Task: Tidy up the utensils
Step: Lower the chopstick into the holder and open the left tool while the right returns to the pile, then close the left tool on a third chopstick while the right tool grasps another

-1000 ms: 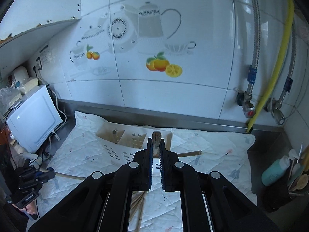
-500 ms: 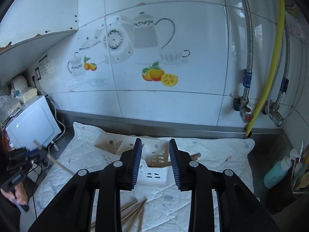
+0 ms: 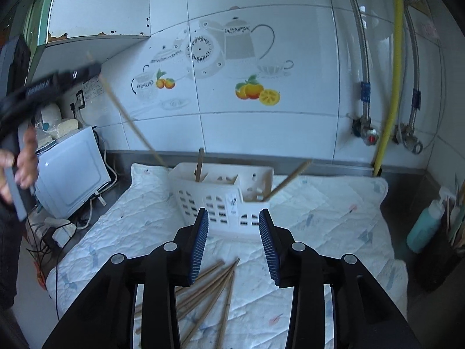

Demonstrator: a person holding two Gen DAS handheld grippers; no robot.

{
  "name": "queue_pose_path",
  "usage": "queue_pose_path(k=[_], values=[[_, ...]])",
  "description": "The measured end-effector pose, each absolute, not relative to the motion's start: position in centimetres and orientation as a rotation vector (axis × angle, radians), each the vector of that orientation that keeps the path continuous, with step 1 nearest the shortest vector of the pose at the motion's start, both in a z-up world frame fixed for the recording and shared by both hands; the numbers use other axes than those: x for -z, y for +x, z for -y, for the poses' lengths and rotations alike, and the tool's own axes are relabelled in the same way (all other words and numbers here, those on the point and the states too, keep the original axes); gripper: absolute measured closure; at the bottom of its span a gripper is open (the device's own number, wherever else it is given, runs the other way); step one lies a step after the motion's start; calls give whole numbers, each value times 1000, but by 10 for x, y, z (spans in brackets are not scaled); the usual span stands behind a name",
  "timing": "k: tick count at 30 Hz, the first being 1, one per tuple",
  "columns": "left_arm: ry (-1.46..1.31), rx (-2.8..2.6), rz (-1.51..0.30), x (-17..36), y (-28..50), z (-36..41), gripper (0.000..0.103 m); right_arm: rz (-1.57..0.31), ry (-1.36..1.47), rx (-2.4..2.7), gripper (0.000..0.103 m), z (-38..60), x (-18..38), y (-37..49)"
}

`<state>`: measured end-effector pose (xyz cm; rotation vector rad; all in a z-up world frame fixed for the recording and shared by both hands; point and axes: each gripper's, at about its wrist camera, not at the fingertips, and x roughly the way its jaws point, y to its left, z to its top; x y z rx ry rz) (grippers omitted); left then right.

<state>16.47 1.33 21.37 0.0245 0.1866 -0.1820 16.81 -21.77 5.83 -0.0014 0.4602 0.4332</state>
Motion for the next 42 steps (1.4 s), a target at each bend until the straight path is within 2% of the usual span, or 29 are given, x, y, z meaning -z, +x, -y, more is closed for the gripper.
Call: queue_pose_path(k=[6, 19, 20, 25, 31, 42], values=[[18, 157, -186, -209, 195, -5, 98, -516, 44, -435, 67, 223, -23, 159], [-97, 178, -378, -151, 246, -21, 97, -587, 75, -418, 67, 228, 23, 137], [-95, 176, -378, -150, 245, -21, 94, -590, 73, -416, 67, 228, 26, 135], [-77, 184, -369, -152, 236, -19, 86, -622, 71, -398, 67, 227, 45, 121], [-82, 208, -362, -152, 207, -21, 86, -659, 60, -371, 67, 229, 66, 100], [-65, 265, -488, -79, 132, -18, 85, -716, 51, -357, 70, 215, 115, 75]])
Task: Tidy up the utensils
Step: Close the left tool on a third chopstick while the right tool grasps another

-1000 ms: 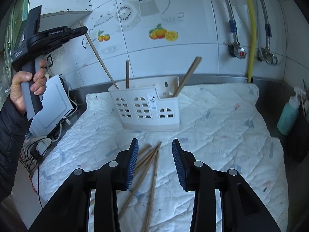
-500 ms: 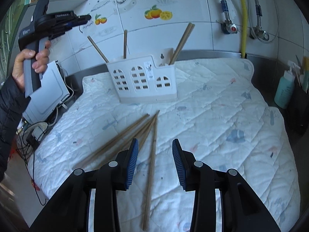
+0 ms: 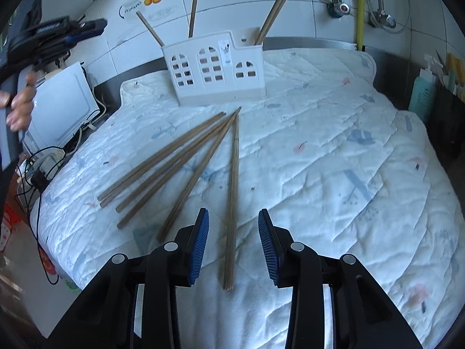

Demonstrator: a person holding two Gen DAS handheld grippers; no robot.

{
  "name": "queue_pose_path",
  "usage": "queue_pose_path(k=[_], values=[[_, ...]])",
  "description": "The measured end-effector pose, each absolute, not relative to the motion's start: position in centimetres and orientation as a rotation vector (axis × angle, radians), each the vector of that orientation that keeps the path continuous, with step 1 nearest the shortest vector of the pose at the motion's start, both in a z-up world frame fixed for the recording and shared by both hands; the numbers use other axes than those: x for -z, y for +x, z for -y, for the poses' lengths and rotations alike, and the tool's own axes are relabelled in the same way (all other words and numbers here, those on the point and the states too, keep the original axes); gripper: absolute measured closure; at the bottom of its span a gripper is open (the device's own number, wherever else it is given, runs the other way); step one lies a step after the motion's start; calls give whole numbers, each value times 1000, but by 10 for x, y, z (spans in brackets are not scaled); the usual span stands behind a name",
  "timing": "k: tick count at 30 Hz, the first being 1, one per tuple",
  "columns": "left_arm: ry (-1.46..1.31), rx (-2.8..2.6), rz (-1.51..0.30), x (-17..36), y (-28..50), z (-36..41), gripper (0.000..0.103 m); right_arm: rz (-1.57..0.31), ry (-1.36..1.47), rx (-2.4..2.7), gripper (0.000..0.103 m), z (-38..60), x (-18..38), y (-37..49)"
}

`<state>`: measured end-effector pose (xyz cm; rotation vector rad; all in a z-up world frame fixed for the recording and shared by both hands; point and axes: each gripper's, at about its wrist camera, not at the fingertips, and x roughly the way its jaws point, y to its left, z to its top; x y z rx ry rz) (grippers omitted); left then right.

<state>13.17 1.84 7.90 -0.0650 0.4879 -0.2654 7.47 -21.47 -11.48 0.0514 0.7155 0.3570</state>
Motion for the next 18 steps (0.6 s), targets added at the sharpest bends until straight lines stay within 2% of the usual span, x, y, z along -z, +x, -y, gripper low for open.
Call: queue_pose_path(k=[4, 6, 7, 13, 18], values=[[-57, 284, -571, -43, 109, -16, 85, -725, 59, -342, 79, 213, 125, 76], [-55, 303, -617, -22, 97, -15, 72, -728, 63, -343, 81, 213, 129, 76], [-51, 309, -638, -12, 92, -13, 70, -726, 52, -337, 81, 211, 130, 76], [-10, 362, -775, 45, 77, 2, 71, -719, 31, -326, 82, 208, 130, 76], [32, 387, -820, 66, 78, 12, 80, -713, 25, -318, 82, 207, 131, 74]])
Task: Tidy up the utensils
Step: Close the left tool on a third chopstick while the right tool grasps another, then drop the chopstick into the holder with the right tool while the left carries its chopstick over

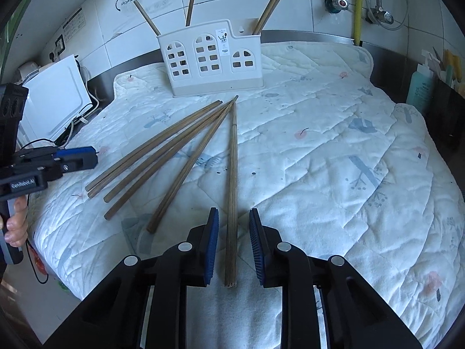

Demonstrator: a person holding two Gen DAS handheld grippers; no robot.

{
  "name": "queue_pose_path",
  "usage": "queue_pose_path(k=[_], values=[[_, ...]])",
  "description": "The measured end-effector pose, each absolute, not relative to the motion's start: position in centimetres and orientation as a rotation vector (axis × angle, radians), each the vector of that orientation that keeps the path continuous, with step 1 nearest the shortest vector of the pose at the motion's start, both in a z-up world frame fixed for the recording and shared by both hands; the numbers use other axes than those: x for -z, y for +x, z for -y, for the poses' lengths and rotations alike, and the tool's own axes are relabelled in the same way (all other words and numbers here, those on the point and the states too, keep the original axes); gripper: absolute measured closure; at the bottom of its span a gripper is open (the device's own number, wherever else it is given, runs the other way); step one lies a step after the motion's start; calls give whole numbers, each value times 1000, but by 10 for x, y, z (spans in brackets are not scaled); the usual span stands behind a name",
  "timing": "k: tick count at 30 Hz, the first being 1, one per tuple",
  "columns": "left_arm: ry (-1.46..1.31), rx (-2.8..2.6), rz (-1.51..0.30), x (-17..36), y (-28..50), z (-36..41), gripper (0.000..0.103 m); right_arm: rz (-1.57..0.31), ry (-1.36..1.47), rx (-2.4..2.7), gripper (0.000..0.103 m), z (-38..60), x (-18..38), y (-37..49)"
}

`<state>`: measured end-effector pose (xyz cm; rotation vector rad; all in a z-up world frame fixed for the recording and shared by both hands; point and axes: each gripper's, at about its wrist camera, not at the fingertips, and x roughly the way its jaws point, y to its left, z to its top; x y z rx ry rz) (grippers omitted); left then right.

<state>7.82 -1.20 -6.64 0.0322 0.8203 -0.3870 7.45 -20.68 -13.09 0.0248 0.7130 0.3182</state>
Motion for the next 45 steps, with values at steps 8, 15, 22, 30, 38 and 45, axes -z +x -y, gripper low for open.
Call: queue_pose_path(k=[8, 15, 22, 30, 38, 45], values=[[51, 365, -865, 82, 91, 12, 87, -713, 33, -319, 82, 208, 131, 74], [121, 300, -859, 89, 93, 17, 87, -711, 35, -317, 82, 210, 131, 74], [92, 324, -852, 90, 98, 20, 88, -690, 18, -301, 82, 205, 132, 72], [33, 320, -845, 85, 101, 17, 98, -687, 23, -289, 96, 211, 129, 73], [-5, 326, -767, 56, 94, 13, 98, -606, -6, -296, 96, 217, 89, 64], [-55, 328, -687, 23, 96, 5, 98, -493, -26, -317, 96, 226, 30, 70]])
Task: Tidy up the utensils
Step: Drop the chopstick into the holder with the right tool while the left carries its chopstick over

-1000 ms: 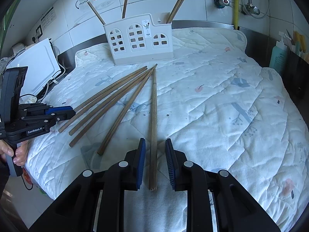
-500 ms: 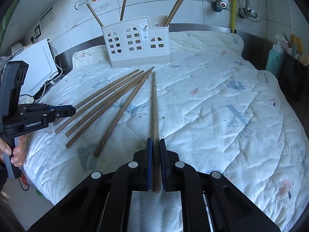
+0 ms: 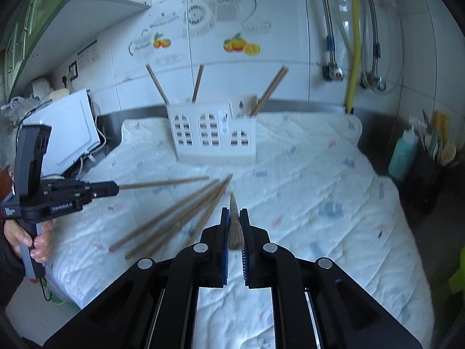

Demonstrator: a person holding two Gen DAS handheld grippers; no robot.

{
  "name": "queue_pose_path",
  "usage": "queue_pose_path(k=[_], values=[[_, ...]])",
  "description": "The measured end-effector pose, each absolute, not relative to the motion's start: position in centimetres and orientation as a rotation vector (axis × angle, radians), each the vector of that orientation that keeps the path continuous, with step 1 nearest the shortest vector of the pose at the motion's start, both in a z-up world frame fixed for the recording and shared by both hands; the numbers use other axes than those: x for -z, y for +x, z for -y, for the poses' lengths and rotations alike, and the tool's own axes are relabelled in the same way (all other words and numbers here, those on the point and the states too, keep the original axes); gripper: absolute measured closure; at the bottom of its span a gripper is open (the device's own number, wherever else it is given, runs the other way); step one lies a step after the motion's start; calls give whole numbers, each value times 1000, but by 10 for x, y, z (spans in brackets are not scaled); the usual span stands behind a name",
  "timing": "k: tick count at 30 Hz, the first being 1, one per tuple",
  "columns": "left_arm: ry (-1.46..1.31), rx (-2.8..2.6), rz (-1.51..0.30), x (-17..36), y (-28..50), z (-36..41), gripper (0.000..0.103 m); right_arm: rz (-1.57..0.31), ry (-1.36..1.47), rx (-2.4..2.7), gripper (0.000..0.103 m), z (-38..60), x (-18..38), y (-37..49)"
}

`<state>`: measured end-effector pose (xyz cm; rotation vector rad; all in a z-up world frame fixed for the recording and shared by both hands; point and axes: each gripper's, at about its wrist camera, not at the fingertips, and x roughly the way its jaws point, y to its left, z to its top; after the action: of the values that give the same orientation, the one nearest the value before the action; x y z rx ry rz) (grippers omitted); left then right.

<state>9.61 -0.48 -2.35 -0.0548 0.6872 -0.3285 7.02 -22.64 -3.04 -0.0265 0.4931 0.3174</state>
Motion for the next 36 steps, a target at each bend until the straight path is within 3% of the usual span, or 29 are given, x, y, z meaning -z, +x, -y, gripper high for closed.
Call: queue_pose_path(k=[18, 36], values=[[-82, 305, -588, -35, 117, -12, 98, -355, -85, -392, 96, 223, -137, 171], [-36, 297, -478, -103, 136, -15, 98, -566, -24, -378, 95, 200, -101, 278]])
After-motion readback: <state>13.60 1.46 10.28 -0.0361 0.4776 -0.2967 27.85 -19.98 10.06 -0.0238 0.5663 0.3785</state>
